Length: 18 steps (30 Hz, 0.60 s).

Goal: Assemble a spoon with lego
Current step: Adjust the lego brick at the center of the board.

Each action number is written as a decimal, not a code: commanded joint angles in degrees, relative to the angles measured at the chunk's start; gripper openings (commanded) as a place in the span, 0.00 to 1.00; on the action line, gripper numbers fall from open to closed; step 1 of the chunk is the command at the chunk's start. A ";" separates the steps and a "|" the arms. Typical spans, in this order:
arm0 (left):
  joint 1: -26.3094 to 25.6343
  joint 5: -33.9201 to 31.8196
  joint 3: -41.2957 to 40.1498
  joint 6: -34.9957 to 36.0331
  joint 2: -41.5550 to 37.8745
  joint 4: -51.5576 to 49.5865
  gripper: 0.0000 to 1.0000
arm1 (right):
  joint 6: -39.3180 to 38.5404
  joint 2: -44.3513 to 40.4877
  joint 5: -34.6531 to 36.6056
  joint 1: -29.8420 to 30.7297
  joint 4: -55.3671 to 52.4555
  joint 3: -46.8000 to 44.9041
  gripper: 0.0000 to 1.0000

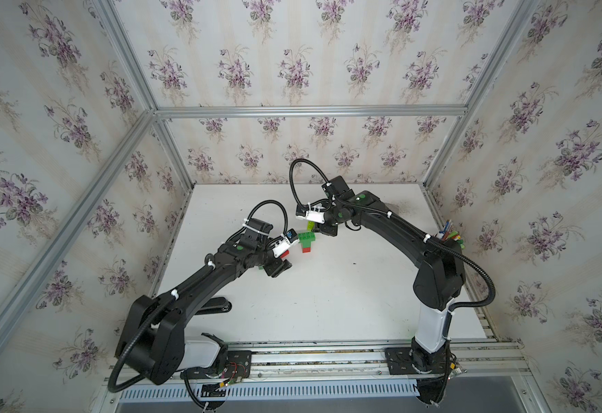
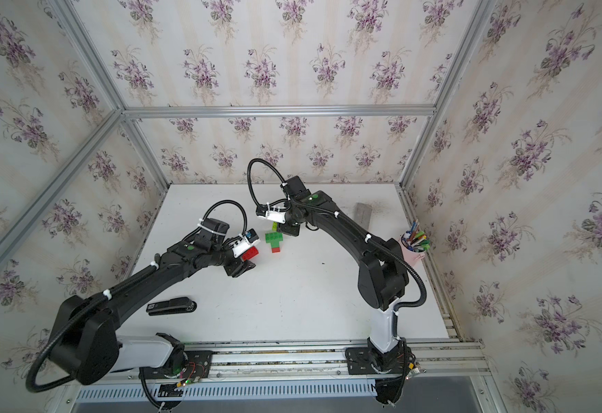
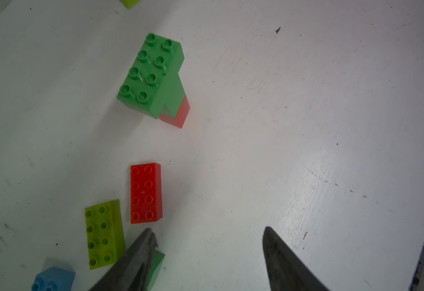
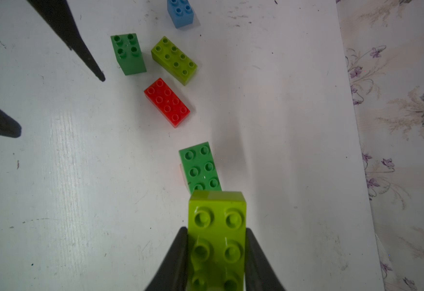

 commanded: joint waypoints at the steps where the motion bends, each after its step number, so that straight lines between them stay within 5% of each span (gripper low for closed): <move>1: -0.17 0.31 3.54 -0.12 5.49 2.82 0.69 | -0.77 -2.29 0.64 -1.91 -0.84 -1.74 0.21; 18: -0.68 -5.08 15.43 -0.59 20.58 3.89 0.69 | -0.30 -10.18 0.69 -7.35 2.53 -11.49 0.21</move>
